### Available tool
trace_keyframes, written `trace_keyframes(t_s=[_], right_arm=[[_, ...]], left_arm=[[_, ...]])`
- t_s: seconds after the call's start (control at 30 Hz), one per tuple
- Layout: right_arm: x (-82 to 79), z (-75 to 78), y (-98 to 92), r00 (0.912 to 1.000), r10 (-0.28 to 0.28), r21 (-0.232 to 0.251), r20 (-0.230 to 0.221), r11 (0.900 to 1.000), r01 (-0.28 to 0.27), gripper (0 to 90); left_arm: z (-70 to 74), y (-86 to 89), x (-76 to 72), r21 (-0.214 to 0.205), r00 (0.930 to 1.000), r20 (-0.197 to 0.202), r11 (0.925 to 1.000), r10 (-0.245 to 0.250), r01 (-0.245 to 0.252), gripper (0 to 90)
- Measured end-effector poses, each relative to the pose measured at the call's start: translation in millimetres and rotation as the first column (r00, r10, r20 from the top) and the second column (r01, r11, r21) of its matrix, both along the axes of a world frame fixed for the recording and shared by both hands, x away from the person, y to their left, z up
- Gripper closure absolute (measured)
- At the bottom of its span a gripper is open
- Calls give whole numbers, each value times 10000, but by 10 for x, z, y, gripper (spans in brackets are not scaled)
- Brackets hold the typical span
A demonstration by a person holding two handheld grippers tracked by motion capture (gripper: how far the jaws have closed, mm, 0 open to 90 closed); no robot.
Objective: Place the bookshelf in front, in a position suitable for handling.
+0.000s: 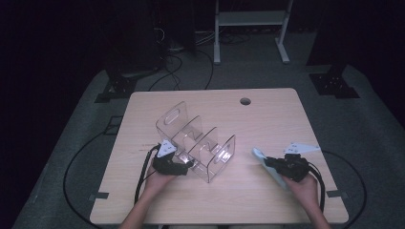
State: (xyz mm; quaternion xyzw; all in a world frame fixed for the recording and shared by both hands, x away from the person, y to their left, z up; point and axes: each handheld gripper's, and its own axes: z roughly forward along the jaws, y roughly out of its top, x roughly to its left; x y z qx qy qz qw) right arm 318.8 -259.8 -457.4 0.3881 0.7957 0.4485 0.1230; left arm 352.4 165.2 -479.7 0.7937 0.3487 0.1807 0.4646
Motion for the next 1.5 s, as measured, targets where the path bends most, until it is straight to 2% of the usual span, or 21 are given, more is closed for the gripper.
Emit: trace_keyframes(t_s=[0.13, 0.23, 0.27, 0.3, 0.37, 0.5, 0.67, 0.8, 0.87, 0.93, 0.97, 1.0, 1.07, 1.17, 1.27, 1.33, 1.37, 1.43, 1.5], right_arm=[[-25, 158, 220, 9971, 381, 387, 655, 9984, -407, 849], [-45, 320, 339, 9907, 494, 711, 1271, 9957, -588, 849], [-59, 419, 406, 9856, 444, 836, 1630, 9948, -587, 849], [-59, 419, 406, 9856, 444, 836, 1630, 9948, -587, 849], [-51, 453, 463, 9812, 363, 520, 1896, 9975, -470, 849], [27, 378, 548, 9844, 276, 301, 1740, 9990, -333, 848], [86, 177, 642, 9889, 289, 26, 1456, 9996, -296, 847], [136, -75, 700, 9958, 352, -254, 842, 9991, -331, 846], [159, -153, 708, 9980, 366, -243, 512, 9991, -354, 847], [170, -139, 698, 9983, 340, -79, 479, 9994, -337, 846], [164, -36, 676, 9971, 227, 187, 729, 9995, -241, 846], [164, -36, 676, 9971, 227, 187, 729, 9995, -241, 846], [154, 133, 633, 9921, 170, 680, 1242, 9974, -257, 846], [149, 149, 647, 9904, 163, 588, 1371, 9980, -246, 845], [155, -12, 718, 9945, 335, 187, 993, 9992, -355, 842], [166, -154, 759, 9976, 431, -180, 544, 9989, -422, 842], [181, -201, 761, 9986, 466, -182, 261, 9988, -461, 843], [183, -163, 744, 9990, 399, -89, 202, 9992, -397, 843], [153, -54, 724, 9980, 297, 134, 557, 9994, -305, 843]], left_arm=[[5, -11, -7, 49, 10000, -18, 10000, -8, 8, 73], [8, -27, -16, 74, 10000, -20, 10000, -44, 44, 73], [9, -33, -19, 126, 10000, 8, 9999, -72, 72, 73], [11, -38, -22, 130, 10000, -9, 9999, -82, 82, 73], [13, -52, -31, 139, 9999, -18, 9998, -112, 112, 74], [20, -70, -50, 210, 9998, -28, 9996, -211, 212, 75], [25, -102, -72, 258, 9995, 35, 9992, -301, 300, 75], [20, -103, -76, 230, 9996, 34, 9993, -294, 294, 75], [20, -102, -79, 229, 9996, 12, 9993, -299, 299, 75], [18, -99, -83, 225, 9995, 3, 9993, -306, 306, 75], [18, -98, -86, 226, 9995, 6, 9993, -306, 305, 75], [19, -98, -89, 230, 9995, 6, 9993, -303, 303, 75], [17, -98, -91, 217, 9995, 23, 9993, -299, 299, 75], [16, -99, -91, 217, 9995, 27, 9993, -299, 298, 75], [14, -95, -91, 202, 9995, 40, 9993, -313, 312, 75], [12, -92, -91, 181, 9995, 68, 9993, -323, 322, 75], [12, -92, -90, 179, 9994, 70, 9993, -338, 336, 75], [10, -87, -87, 172, 9993, 60, 9992, -360, 358, 75], [9, -86, -86, 149, 9993, 72, 9992, -375, 374, 75]])
